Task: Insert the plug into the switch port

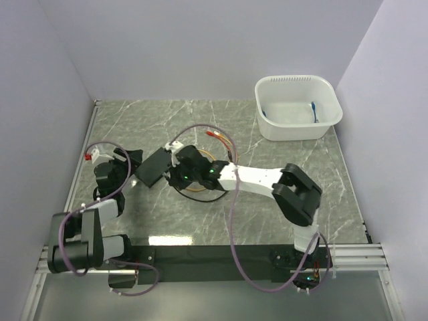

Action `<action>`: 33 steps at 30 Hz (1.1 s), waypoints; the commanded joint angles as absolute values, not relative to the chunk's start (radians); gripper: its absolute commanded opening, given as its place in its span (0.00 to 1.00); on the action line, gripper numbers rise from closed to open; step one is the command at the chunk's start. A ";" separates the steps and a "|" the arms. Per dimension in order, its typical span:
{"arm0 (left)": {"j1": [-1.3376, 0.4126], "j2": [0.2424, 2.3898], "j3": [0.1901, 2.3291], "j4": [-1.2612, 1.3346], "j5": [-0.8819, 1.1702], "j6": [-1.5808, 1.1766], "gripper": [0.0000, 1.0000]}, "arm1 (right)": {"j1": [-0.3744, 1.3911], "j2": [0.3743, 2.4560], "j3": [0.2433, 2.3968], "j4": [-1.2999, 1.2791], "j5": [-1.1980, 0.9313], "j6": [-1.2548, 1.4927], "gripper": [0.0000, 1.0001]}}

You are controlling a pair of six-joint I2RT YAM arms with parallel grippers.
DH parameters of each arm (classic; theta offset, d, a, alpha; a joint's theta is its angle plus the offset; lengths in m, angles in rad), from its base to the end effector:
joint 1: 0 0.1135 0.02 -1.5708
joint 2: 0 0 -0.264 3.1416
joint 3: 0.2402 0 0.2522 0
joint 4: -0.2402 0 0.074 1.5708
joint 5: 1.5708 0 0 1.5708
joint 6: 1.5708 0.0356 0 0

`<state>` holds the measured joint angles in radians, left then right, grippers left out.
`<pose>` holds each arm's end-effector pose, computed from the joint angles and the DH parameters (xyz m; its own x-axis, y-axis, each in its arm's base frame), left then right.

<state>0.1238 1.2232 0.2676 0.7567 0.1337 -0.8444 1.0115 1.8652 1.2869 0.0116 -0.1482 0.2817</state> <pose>0.2264 0.0234 0.1747 -0.1357 -0.7635 -0.6314 -0.1417 0.6457 -0.7503 0.2219 0.3644 0.2239 -0.5250 -0.3206 -0.7884 -0.7896 0.5292 0.3107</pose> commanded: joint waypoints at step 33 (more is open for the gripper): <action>0.272 1.575 0.270 1.066 0.471 -1.078 0.70 | 1.094 2.424 2.141 -0.741 0.107 0.238 0.00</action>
